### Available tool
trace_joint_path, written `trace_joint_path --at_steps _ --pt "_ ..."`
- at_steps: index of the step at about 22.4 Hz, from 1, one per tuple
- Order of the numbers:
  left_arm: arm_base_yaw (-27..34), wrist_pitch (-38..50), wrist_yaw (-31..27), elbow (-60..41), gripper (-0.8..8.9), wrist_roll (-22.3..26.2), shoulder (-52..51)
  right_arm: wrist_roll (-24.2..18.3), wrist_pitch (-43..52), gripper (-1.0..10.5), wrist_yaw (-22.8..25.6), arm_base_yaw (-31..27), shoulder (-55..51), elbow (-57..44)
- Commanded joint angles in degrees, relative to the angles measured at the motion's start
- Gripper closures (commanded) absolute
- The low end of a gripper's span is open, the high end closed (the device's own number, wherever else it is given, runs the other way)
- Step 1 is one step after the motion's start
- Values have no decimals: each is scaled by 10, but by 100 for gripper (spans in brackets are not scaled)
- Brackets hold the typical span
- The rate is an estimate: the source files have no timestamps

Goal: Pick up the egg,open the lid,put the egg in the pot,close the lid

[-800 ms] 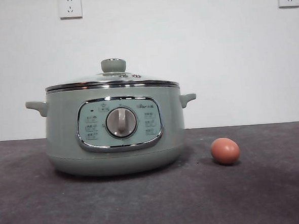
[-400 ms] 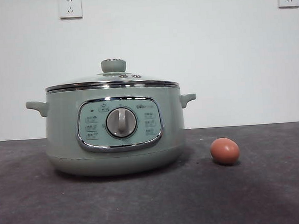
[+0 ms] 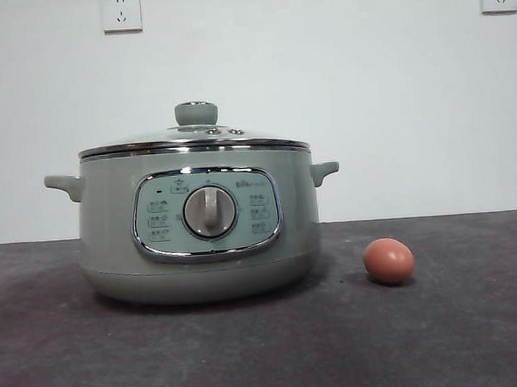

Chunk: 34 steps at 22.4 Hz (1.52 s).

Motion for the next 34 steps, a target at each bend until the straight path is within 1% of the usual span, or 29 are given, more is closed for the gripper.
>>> trace_joint_path --at_steps 1,4,7,15,16,17,18,19,20,21,23,25,27,30,34 --pt "1 -38 18 29 820 36 14 -36 -44 958 -17 0 27 39" --pt "-3 -71 20 53 820 48 26 -56 -87 958 -33 0 54 75" --pt "-9 -76 20 59 820 53 29 -72 -108 958 -42 0 73 94" --pt "-12 -84 20 59 813 53 36 -73 -115 938 -42 0 90 102" --pt "-12 -83 21 59 795 53 37 -73 -115 896 -42 0 90 102" --pt "-12 -83 26 59 702 53 37 -72 -115 778 -42 0 90 102" --pt "-12 -82 36 59 546 53 39 -72 -115 633 -42 0 90 102" --pt "-12 -82 46 59 361 53 41 -70 -115 501 -42 0 90 102" --pt "-12 -82 49 59 246 53 43 -70 -115 402 -42 0 90 102" --pt "-12 -81 49 59 239 53 45 -70 -115 378 -42 0 90 102" --pt "-12 -79 53 59 239 53 50 -69 -115 379 -42 0 90 102" --pt "-12 -68 70 64 239 53 60 -68 -115 379 -42 0 91 102" --pt "-18 -66 71 85 239 53 83 -68 -115 379 -44 0 95 102" --pt "-41 -66 78 133 239 56 141 -68 -115 379 -68 0 108 102" --pt "-96 -66 71 214 240 74 255 -66 -113 379 -70 0 130 102"
